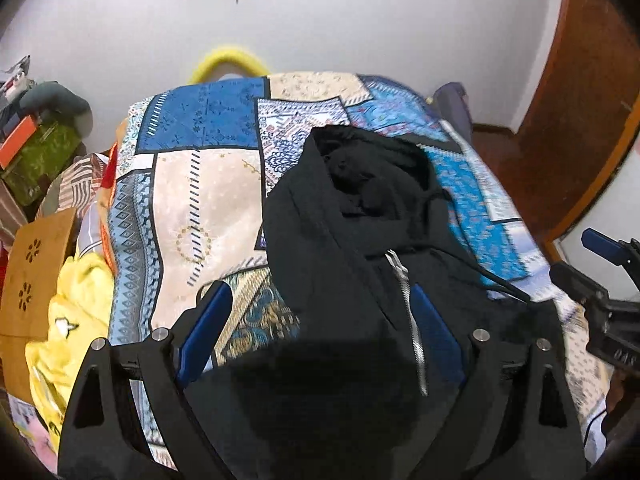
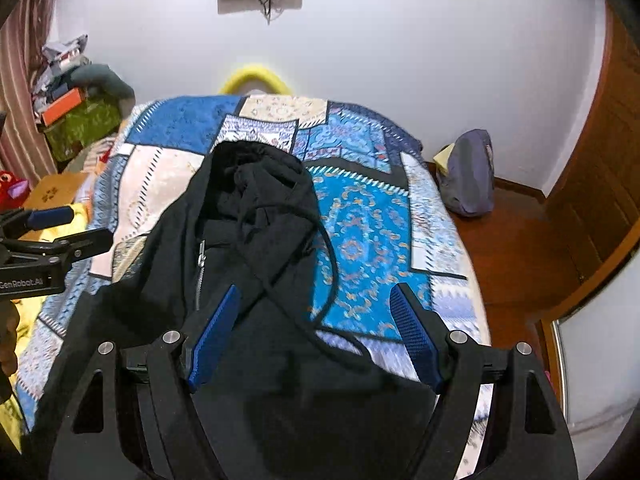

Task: Fold large clothes
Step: 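Release the jacket and move both grippers toward the hood, then grasp the hood with both grippers and lift it up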

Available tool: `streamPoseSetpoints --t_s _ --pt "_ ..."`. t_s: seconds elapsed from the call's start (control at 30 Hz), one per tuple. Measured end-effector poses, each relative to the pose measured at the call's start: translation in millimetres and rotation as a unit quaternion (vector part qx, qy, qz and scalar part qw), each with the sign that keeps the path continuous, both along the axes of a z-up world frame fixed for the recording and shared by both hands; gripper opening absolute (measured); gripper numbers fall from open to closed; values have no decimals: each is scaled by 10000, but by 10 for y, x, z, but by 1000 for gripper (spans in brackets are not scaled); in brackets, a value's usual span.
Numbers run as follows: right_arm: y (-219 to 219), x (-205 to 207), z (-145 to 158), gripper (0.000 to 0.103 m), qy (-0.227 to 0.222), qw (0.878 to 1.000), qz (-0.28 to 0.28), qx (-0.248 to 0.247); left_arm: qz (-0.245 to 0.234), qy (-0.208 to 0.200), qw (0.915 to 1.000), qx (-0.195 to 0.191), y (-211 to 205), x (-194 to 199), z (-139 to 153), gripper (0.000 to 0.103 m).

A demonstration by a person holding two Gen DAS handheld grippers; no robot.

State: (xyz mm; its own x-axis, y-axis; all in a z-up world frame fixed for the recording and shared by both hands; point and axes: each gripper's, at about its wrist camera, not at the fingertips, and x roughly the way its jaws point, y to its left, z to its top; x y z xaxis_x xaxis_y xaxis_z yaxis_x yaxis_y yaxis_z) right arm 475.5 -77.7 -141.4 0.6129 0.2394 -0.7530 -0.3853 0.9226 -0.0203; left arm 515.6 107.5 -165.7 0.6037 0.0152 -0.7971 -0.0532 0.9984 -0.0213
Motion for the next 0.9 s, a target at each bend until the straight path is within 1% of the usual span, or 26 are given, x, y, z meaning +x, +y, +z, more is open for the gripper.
streamPoseSetpoints --t_s 0.1,0.2,0.27,0.37,0.4,0.5,0.57,0.6,0.63,0.67,0.7,0.73,0.77,0.8,0.83,0.87,0.9 --pt "100 264 -202 75 296 9995 -12 93 53 142 9999 -56 27 242 -159 90" --pt "177 543 -409 75 689 9973 -59 239 353 232 9991 -47 77 476 -321 90" --pt "233 728 -527 75 927 9953 -86 276 483 291 9983 -132 110 616 -423 90" --pt "322 923 -654 75 1126 9928 -155 381 580 367 9972 -286 143 781 -580 83" --pt "343 980 -693 75 1191 9918 -181 420 585 402 9970 -317 147 823 -617 79" --pt "384 1135 -813 75 1429 9874 -330 595 505 545 9966 -356 118 961 -786 73" --pt "391 1207 -898 75 1620 9833 -421 712 447 557 9972 -233 81 1019 -889 71" --pt "372 1235 -930 75 1697 9810 -480 814 432 561 9974 -102 64 1042 -943 68" --pt "351 1242 -943 74 1746 9790 -537 908 416 572 9975 -48 62 1052 -976 63" --pt "325 1255 -961 66 1795 9769 -576 1003 377 549 9978 -4 59 1061 -1007 62" --pt "295 1262 -984 53 1873 9741 -561 1135 374 502 9980 2 63 1062 -1014 55" --pt "285 1264 -1009 46 1939 9727 -542 1151 339 468 9982 -136 76 1055 -1014 43" --pt "273 1257 -1023 39 1952 9730 -544 1107 299 490 9979 -288 84 1057 -1014 37" --pt "272 1238 -1022 32 1922 9744 -512 1052 310 508 9977 -339 81 1053 -1005 25" --pt "268 1199 -1000 28 1867 9765 -448 982 352 526 9976 -293 69 1049 -993 21" --pt "266 1149 -957 23 1779 9790 -392 913 413 530 9974 -242 64 1019 -967 19" --pt "257 1074 -886 19 1650 9819 -322 870 435 514 9974 -275 69 989 -938 15"
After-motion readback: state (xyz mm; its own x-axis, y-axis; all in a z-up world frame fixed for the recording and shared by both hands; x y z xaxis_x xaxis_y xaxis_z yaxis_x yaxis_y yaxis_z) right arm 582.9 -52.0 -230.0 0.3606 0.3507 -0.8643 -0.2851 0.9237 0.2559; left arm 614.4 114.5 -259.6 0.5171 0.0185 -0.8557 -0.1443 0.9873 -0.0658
